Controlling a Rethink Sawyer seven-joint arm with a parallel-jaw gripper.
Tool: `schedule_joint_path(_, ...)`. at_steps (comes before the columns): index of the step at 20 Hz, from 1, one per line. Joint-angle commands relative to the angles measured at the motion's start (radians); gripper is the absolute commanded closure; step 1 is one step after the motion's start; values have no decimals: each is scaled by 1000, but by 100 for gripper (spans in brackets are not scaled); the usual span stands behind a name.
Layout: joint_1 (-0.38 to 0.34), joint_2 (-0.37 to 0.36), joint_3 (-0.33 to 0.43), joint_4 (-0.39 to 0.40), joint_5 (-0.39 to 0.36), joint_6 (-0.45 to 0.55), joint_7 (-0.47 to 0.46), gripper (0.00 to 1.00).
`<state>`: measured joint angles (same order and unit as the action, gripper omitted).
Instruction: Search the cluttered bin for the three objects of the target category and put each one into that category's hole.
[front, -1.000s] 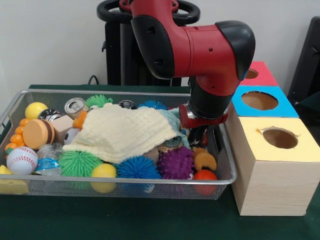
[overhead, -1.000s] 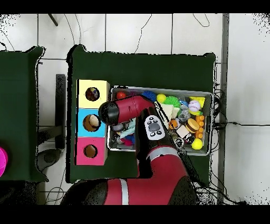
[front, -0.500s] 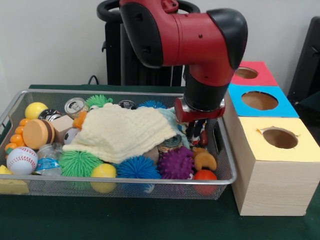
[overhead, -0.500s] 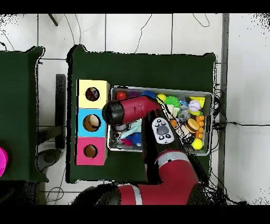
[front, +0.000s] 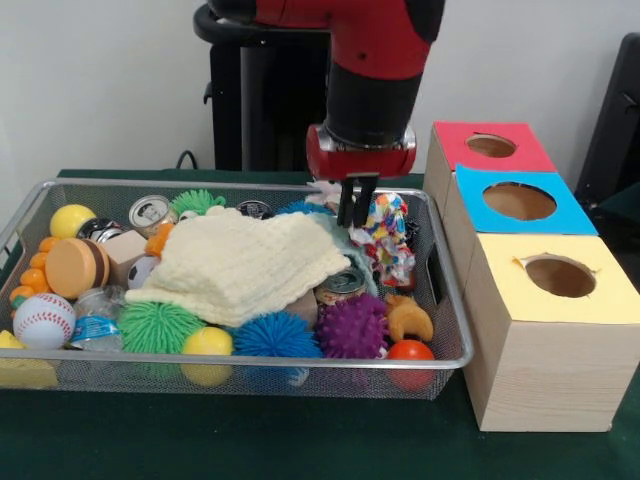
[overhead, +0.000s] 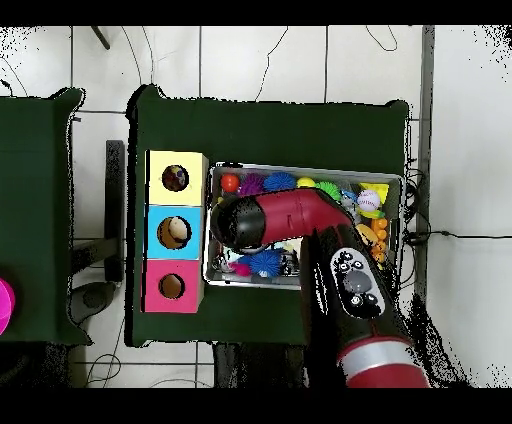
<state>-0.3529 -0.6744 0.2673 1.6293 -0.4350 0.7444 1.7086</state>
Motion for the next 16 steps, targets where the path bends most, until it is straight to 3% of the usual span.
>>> schedule_joint_path(1, 9, -130, 52, 116, 2, 58, -68, 100)
schedule_joint_path(4, 21, -134, 61, 93, 15, 79, -58, 100)
schedule_joint_path(9, -34, -190, 141, 157, 104, 39, -83, 100)
schedule_joint_path(16, -68, -211, 203, 178, 189, 13, -61, 100)
